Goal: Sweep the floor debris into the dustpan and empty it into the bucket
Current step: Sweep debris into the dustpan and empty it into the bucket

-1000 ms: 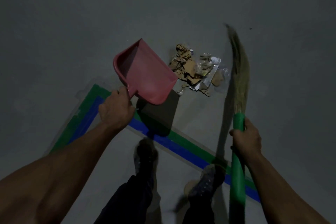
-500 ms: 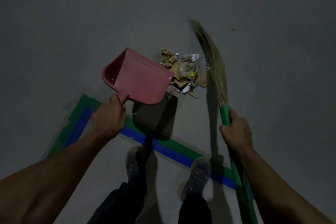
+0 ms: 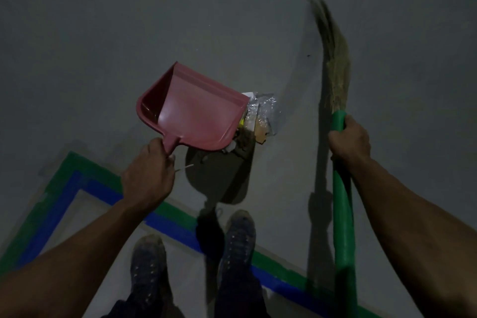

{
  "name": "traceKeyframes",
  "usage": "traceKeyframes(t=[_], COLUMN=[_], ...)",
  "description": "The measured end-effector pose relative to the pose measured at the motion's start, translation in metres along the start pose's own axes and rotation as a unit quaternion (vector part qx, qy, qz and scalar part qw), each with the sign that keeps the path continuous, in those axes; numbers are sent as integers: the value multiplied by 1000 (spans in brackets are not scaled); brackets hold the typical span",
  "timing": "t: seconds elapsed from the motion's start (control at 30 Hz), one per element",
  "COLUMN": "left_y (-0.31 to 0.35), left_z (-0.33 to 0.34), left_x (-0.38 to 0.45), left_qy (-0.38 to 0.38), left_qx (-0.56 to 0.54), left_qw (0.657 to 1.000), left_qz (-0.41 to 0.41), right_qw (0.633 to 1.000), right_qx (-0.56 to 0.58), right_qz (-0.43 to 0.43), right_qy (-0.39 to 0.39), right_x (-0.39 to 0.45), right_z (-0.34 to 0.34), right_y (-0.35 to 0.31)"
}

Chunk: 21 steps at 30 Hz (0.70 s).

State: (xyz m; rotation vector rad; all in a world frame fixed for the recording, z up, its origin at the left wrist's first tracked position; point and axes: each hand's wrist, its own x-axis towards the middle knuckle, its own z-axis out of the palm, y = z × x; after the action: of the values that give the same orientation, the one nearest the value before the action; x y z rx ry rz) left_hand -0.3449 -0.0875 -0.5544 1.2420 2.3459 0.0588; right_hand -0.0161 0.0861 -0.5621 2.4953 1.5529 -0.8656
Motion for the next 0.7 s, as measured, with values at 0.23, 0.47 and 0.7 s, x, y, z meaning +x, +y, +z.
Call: traceKeyframes(t=[0.23, 0.47, 0.7], left_y=[24, 29, 12], left_z=[33, 20, -1], left_x=[5, -10, -28], left_qy=[-22, -38, -55], left_qx=[-6, 26, 26], left_qw=[1000, 998, 997], left_qz=[-12, -33, -56], right_qw=[989, 967, 988], right_qx=[-105, -171, -80], right_qz=[-48, -111, -82], right_qy=[-90, -155, -108], right_x=[18, -73, -87], right_z=[29, 45, 7], right_y=[34, 78, 91])
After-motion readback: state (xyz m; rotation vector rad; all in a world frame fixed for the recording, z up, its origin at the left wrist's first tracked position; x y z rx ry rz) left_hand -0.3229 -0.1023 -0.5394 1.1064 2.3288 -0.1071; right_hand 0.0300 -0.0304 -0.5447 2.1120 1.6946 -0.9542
